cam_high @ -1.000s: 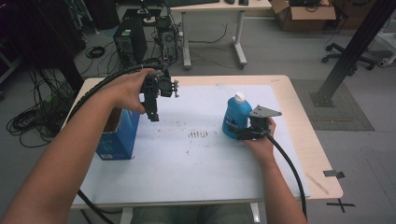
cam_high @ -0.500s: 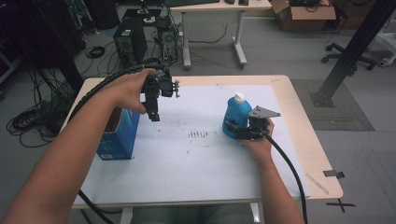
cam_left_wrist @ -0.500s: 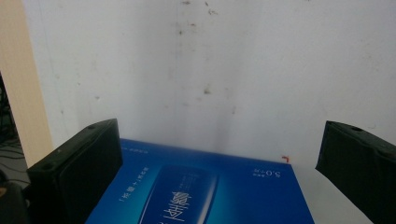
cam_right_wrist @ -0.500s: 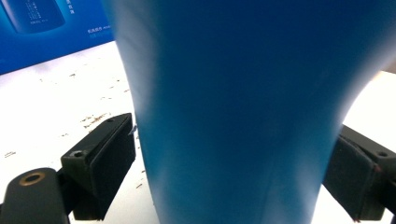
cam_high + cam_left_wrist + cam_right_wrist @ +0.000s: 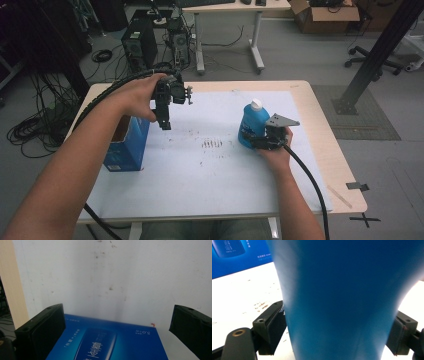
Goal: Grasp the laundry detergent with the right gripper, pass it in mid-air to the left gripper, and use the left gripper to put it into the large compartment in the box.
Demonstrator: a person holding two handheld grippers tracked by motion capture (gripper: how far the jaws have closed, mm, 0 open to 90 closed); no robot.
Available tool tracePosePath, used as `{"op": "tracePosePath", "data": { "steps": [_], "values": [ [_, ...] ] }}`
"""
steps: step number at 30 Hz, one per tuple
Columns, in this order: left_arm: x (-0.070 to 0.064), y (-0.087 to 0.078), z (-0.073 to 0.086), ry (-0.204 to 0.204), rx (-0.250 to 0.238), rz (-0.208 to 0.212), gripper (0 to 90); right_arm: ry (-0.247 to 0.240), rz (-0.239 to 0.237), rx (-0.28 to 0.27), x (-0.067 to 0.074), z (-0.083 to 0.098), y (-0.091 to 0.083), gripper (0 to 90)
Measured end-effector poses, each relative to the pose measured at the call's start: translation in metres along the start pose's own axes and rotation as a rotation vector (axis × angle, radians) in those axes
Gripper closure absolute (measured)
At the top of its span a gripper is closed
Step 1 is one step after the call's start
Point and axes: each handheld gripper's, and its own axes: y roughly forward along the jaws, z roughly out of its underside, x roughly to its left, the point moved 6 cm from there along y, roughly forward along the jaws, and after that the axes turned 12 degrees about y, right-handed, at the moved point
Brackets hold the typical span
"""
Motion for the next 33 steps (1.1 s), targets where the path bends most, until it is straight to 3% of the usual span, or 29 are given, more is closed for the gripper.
{"op": "tracePosePath", "data": {
  "steps": [19, 26, 33],
  "values": [
    [0.0002, 0.0009, 0.0008, 0.0, 0.005, 0.0, 0.4, -0.002, 0.004, -0.021, -0.0021, 0.0037, 0.0002, 28.3],
    [0.0004, 0.0006, -0.0011, 0.001, 0.005, -0.002, 0.4, -0.026, -0.014, -0.031, 0.0018, 0.0044, 0.0001, 39.7],
    [-0.0002, -0.0009, -0.0017, 0.002, 0.012, 0.0, 0.4, -0.044, -0.001, -0.038, 0.0036, 0.0044, -0.0001, 42.6]
  ]
}}
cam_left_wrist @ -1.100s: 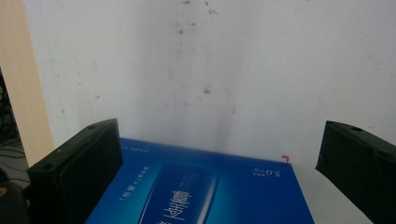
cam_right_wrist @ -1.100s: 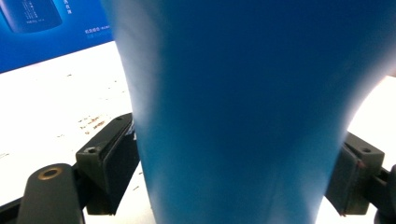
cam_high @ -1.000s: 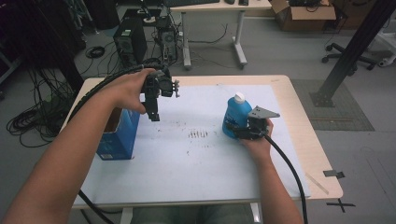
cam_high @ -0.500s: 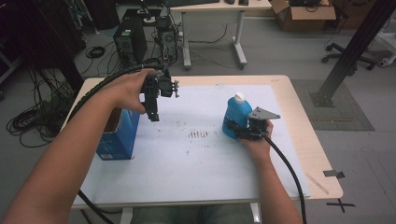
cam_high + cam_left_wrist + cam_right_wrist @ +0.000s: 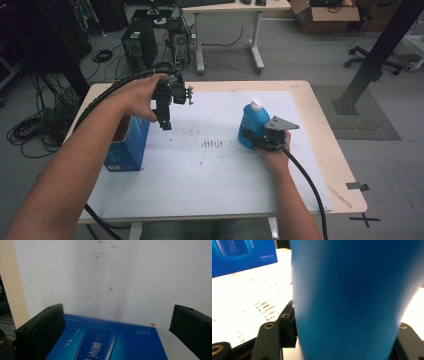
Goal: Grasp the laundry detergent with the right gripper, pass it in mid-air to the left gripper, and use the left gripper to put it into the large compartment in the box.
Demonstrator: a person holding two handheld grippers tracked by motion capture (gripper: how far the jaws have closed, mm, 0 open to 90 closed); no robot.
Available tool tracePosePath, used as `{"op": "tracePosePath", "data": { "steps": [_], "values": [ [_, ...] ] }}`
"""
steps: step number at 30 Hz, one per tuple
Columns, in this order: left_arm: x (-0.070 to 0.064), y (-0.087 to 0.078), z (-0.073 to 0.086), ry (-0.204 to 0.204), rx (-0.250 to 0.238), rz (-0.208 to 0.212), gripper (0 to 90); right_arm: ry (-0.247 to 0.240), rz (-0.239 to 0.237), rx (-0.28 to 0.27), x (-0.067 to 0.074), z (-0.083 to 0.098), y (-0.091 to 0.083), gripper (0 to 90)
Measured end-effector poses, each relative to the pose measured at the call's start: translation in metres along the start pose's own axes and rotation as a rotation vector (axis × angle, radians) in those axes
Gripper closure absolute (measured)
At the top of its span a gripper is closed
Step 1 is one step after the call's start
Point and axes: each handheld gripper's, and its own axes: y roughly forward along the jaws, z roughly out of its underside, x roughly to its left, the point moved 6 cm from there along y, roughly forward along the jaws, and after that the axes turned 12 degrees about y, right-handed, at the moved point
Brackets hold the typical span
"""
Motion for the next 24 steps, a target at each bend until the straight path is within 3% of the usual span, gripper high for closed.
{"op": "tracePosePath", "data": {
  "steps": [12, 18, 24],
  "values": [
    [-0.001, -0.001, -0.002, 0.003, -0.004, -0.005, 0.4, -0.01, 0.004, -0.001, 0.002, -0.001, 0.0, 44.3],
    [0.0, -0.001, -0.001, 0.002, -0.003, -0.004, 0.4, 0.011, -0.022, -0.031, 0.003, -0.006, -0.002, 44.2],
    [0.001, -0.003, -0.004, 0.003, -0.006, -0.007, 0.4, -0.006, -0.039, -0.042, 0.008, -0.018, -0.008, 44.2]
  ]
}}
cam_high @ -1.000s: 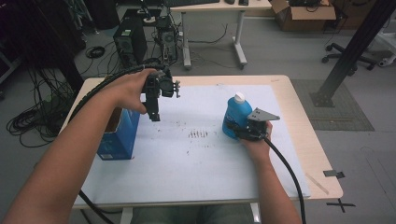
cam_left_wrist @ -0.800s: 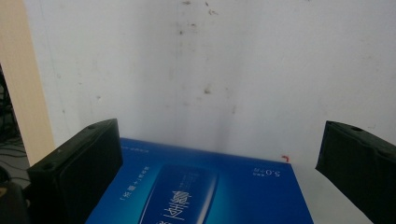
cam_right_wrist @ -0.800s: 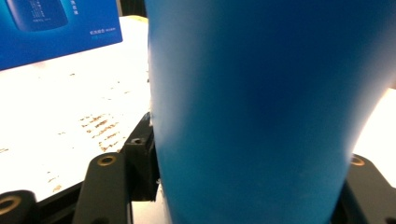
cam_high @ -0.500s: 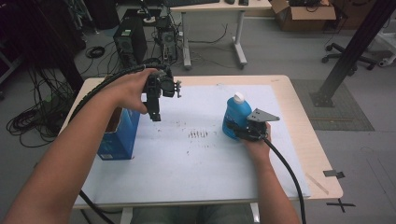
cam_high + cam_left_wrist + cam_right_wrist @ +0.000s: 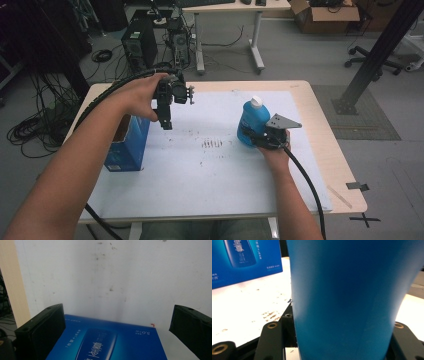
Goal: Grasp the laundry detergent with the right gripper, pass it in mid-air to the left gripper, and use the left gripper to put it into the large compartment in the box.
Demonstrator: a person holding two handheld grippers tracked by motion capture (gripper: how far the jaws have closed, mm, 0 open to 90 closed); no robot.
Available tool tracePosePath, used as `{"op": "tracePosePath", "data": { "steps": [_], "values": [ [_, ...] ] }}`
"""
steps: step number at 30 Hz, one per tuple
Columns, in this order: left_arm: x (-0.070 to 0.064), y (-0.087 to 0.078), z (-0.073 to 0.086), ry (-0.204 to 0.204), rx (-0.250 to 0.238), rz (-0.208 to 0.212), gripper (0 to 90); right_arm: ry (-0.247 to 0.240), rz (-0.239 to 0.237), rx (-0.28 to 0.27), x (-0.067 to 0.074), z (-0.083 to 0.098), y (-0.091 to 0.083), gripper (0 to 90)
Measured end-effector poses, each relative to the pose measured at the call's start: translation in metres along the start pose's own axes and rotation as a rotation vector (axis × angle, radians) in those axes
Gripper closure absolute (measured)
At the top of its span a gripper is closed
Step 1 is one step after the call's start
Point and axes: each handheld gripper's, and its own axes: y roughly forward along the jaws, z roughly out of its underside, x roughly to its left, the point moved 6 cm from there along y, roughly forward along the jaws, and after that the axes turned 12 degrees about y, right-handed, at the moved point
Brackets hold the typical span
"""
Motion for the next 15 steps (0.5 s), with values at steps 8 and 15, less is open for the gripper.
{"op": "tracePosePath", "data": {
  "steps": [8, 15],
  "values": [
    [0.001, -0.007, -0.004, 0.008, 0.006, -0.006, 0.4, -0.024, -0.037, 0.009, 0.008, -0.017, -0.009, 44.0],
    [0.001, -0.016, -0.007, 0.014, 0.007, -0.011, 0.4, -0.043, -0.104, 0.028, 0.021, -0.031, -0.014, 44.2]
  ]
}}
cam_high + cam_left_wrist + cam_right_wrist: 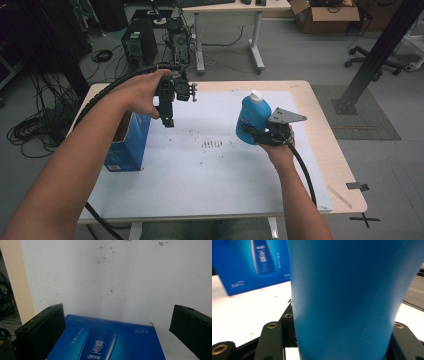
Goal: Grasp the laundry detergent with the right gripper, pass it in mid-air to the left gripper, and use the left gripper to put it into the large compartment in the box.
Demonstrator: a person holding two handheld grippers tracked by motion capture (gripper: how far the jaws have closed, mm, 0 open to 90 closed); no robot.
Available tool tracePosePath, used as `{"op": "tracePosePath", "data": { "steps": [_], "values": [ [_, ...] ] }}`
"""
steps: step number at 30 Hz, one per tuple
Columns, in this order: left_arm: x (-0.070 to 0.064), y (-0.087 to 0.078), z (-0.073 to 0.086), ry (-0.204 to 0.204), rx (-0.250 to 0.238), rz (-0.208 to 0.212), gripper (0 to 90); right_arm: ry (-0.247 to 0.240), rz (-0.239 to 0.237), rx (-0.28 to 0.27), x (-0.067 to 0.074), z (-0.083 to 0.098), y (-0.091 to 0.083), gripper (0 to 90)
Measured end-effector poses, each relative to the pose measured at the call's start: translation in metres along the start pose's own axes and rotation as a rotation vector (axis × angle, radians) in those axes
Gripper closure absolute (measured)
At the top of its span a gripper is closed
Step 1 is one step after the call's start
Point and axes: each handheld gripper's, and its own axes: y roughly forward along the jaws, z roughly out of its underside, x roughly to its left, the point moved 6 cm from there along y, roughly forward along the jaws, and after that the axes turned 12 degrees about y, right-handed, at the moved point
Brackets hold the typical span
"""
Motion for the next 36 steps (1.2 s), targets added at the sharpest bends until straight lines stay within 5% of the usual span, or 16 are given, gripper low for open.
{"op": "tracePosePath", "data": {
  "steps": [17, 36],
  "values": [
    [0.001, -0.019, -0.011, 0.019, -0.031, -0.005, 0.4, -0.03, -0.195, 0.013, 0.038, -0.027, -0.004, 44.6],
    [-0.004, -0.046, -0.026, 0.056, -0.08, 0.016, 0.4, -0.076, -0.342, 0.05, 0.075, -0.026, 0.015, 44.7]
  ]
}}
